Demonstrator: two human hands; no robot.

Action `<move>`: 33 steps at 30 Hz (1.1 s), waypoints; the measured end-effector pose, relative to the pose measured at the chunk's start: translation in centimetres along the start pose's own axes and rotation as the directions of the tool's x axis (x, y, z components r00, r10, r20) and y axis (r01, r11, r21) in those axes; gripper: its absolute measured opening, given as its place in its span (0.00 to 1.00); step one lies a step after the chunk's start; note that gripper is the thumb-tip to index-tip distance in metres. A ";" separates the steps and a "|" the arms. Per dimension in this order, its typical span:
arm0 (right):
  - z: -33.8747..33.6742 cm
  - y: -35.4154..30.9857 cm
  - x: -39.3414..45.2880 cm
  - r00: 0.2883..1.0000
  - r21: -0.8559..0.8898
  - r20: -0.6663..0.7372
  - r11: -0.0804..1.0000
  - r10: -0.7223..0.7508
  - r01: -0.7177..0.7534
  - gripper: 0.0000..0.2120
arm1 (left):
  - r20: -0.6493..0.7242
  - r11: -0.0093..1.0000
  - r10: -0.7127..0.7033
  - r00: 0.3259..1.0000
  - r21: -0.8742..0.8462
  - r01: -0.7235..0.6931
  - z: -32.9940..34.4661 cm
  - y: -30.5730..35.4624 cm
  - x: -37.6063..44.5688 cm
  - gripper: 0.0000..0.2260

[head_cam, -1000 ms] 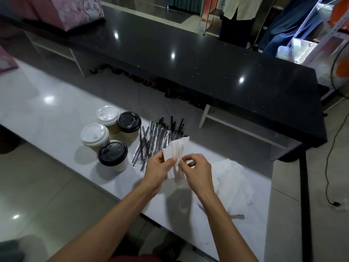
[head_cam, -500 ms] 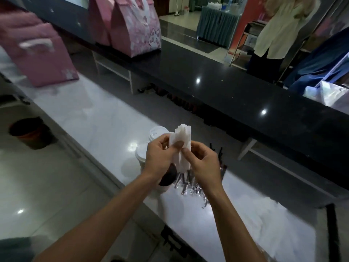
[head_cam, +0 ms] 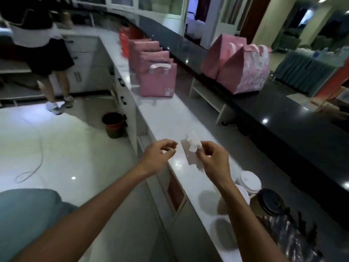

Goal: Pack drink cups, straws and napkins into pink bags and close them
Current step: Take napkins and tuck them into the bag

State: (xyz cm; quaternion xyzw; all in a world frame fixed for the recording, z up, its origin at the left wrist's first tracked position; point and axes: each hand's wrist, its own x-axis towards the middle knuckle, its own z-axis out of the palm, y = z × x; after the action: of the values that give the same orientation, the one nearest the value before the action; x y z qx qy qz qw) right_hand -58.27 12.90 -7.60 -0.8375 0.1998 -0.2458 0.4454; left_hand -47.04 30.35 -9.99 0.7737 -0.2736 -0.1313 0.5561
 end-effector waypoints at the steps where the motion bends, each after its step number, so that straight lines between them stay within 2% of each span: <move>1: 1.4 -0.6 0.8 0.999 -0.005 0.037 1.000 -0.008 0.008 0.04 | -0.010 0.999 -0.014 1.000 0.035 0.015 -1.8 -0.8 0.1 0.10; 8: 10.6 -2.5 6.2 0.961 0.000 0.269 0.998 -0.058 0.061 0.07 | -0.090 0.966 -0.087 0.992 0.234 0.106 -10.5 -6.2 0.4 0.11; 14: 17.9 -1.5 12.5 0.922 -0.022 0.376 0.994 -0.091 0.107 0.04 | -0.103 0.930 -0.157 0.982 0.318 0.182 -15.2 -10.3 4.7 0.11; 23: 25.8 -1.6 27.2 0.913 0.018 0.404 0.998 -0.059 0.057 0.06 | -0.104 0.902 -0.192 0.976 0.374 0.217 -21.6 -13.0 18.2 0.10; 27: 27.8 -2.3 32.9 0.907 -0.017 0.414 0.996 -0.072 0.086 0.07 | -0.145 0.904 -0.177 0.973 0.366 0.219 -24.1 -13.9 22.8 0.10; 33: 29.5 -3.0 40.0 0.926 -0.107 0.370 0.988 -0.068 0.116 0.08 | -0.123 0.925 -0.125 0.984 0.343 0.160 -26.6 -14.8 31.1 0.12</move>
State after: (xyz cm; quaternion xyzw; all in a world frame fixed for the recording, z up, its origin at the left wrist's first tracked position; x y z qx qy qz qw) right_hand -8.60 11.42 -9.96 -0.9036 0.0892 -0.0932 0.4085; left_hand -4.03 37.08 -11.42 0.8841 -0.2077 -0.0817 0.4106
